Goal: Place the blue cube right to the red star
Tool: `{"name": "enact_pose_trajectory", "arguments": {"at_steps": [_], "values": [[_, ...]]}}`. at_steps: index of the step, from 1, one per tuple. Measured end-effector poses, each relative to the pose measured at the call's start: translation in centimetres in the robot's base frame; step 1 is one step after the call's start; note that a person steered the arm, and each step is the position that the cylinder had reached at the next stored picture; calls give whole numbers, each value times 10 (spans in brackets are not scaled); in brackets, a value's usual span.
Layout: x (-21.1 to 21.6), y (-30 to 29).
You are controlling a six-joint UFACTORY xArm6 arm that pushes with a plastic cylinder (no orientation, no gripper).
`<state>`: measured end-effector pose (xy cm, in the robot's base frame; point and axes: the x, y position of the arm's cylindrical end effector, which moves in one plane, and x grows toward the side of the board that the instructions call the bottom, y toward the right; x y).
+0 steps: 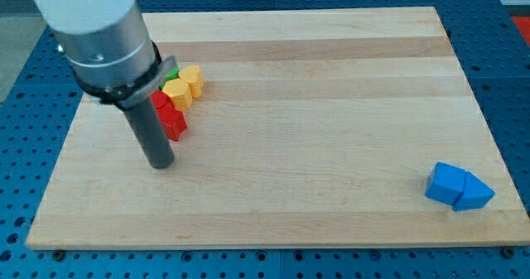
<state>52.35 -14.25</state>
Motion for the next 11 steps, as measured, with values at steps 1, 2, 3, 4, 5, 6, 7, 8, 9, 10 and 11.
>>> {"name": "enact_pose_trajectory", "arguments": {"at_steps": [1,2,3,4,5,6,7,8,9,10,11], "values": [[21,83],[30,191],[56,264],[94,286],[93,339],[85,409],[85,432],[70,430],[53,403],[47,364],[39,341]]}}
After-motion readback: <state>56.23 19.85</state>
